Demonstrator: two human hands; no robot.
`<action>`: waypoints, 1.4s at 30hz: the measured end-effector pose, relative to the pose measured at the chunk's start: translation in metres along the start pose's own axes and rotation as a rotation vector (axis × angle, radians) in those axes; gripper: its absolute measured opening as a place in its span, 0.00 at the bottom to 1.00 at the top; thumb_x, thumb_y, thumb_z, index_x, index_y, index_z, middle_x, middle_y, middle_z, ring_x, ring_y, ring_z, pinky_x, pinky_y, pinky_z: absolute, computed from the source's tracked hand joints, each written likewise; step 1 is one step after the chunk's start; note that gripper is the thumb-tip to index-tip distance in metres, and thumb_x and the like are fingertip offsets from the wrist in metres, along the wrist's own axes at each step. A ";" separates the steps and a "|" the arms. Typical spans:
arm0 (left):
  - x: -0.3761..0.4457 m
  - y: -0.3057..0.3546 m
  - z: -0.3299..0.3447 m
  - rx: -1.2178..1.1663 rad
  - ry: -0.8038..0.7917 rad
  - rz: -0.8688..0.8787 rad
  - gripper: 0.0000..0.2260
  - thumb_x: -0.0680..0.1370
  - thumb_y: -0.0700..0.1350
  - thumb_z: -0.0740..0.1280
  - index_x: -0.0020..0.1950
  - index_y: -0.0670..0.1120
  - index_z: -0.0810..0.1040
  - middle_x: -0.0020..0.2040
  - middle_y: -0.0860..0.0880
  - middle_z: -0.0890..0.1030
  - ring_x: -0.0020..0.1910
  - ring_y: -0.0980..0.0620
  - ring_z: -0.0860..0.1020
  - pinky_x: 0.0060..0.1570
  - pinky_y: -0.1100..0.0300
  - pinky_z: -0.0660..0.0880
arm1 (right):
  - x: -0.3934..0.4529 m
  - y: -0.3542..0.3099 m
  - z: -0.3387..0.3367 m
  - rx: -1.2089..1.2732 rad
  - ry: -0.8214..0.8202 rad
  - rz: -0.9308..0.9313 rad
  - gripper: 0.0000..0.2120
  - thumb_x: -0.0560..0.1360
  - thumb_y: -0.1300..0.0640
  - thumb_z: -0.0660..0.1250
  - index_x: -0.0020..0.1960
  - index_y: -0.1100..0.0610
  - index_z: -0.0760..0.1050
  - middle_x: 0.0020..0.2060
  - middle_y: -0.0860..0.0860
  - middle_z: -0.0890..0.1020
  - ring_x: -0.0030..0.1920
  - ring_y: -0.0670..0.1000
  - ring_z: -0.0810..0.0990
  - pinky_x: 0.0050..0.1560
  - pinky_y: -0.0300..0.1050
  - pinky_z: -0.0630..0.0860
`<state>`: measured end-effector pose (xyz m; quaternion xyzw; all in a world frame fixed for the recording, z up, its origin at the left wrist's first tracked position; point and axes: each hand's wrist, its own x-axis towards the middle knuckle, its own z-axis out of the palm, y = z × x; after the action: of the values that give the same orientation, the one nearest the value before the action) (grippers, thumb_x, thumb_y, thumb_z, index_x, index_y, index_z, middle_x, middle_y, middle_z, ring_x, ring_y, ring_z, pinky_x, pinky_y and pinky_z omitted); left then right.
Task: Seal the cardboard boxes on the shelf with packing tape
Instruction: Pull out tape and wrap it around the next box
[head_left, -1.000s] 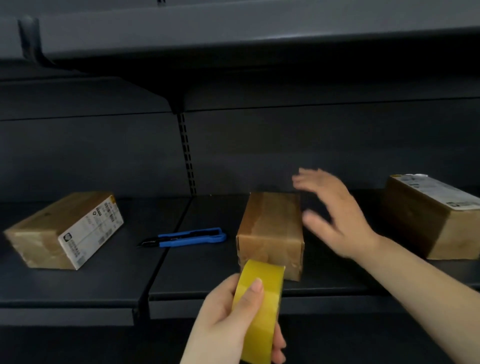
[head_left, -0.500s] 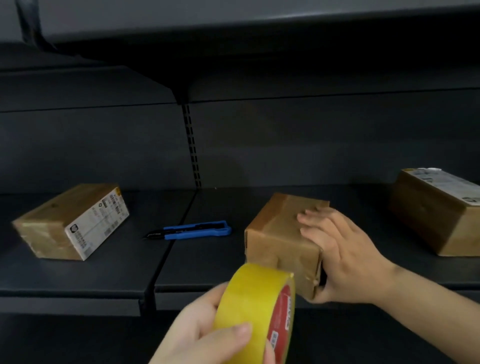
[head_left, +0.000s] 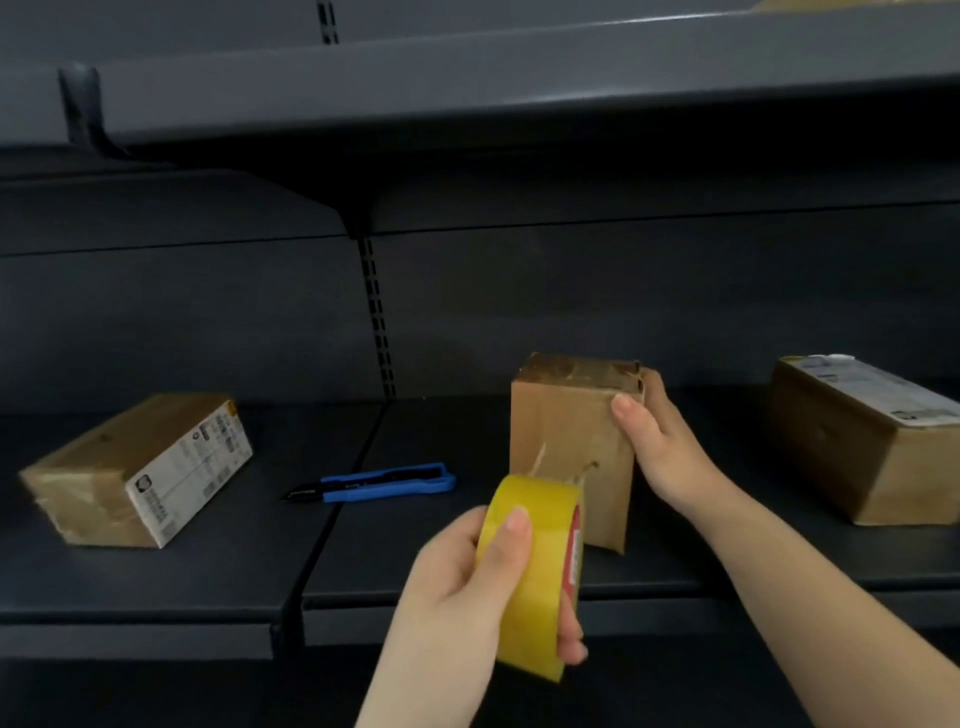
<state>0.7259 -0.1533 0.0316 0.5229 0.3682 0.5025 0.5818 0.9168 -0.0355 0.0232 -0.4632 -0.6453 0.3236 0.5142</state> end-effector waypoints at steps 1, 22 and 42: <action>0.002 0.001 0.002 0.036 0.020 0.013 0.20 0.63 0.59 0.67 0.44 0.45 0.82 0.29 0.41 0.82 0.26 0.47 0.81 0.27 0.60 0.77 | 0.002 0.000 0.000 0.024 0.014 0.030 0.39 0.59 0.29 0.57 0.63 0.50 0.61 0.51 0.40 0.75 0.48 0.34 0.76 0.40 0.29 0.71; -0.007 -0.009 0.004 -0.053 -0.054 -0.206 0.19 0.66 0.53 0.66 0.53 0.44 0.76 0.30 0.39 0.81 0.27 0.44 0.80 0.31 0.53 0.80 | 0.061 0.023 0.008 -0.323 0.195 0.303 0.27 0.73 0.43 0.66 0.65 0.58 0.68 0.64 0.58 0.70 0.64 0.58 0.68 0.62 0.50 0.67; 0.042 -0.012 -0.014 0.249 0.049 -0.068 0.25 0.56 0.63 0.69 0.48 0.52 0.76 0.39 0.52 0.85 0.37 0.59 0.83 0.33 0.69 0.76 | 0.070 -0.029 0.025 -0.970 -0.718 0.108 0.54 0.58 0.21 0.50 0.76 0.46 0.41 0.76 0.43 0.42 0.74 0.46 0.40 0.73 0.56 0.39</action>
<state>0.7247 -0.1083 0.0217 0.5658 0.4592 0.4454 0.5201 0.8821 0.0209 0.0683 -0.5388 -0.8279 0.1543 -0.0223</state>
